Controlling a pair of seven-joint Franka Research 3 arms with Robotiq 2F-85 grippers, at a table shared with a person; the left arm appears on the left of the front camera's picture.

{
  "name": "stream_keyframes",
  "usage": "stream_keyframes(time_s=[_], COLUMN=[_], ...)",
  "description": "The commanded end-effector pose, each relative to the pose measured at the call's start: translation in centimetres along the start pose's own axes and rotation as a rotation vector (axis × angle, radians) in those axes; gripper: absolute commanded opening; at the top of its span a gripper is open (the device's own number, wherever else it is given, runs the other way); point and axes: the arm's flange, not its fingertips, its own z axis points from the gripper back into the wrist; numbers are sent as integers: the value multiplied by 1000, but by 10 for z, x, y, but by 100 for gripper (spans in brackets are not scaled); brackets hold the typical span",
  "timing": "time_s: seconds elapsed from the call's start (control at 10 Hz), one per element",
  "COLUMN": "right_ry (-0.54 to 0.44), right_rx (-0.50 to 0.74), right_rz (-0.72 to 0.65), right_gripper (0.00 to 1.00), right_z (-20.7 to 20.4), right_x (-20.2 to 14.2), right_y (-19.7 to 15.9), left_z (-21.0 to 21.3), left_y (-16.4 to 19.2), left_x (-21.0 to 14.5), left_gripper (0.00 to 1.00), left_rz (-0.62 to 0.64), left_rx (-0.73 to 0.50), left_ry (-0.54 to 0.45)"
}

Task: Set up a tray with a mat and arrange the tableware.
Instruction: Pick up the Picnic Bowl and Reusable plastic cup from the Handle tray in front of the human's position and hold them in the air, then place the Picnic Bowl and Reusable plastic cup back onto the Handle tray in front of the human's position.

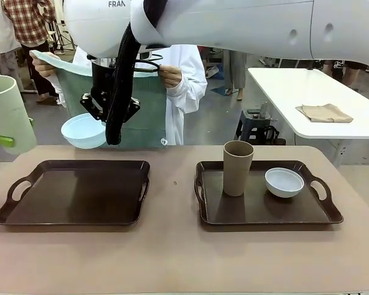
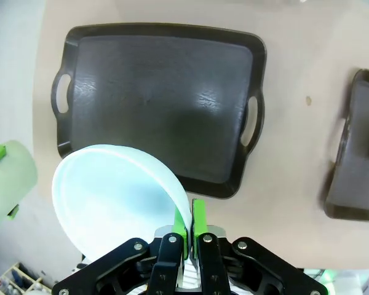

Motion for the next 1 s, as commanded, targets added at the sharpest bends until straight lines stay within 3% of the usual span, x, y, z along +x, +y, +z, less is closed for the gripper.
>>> stream_keyframes(time_s=[0.0,0.1,0.9], right_ry=[20,0,0], right_rx=[1,0,0], right_rz=[-36,0,0], right_gripper=[0,0,0], right_z=[-4,0,0], right_x=[14,0,0], right_y=[3,0,0], left_z=[-1,-1,-1], left_y=[1,1,1], left_x=[0,0,0], left_gripper=[0,0,0], left_rz=[-41,-41,-41], left_rx=[-2,-2,-2], left_ry=[8,8,8])
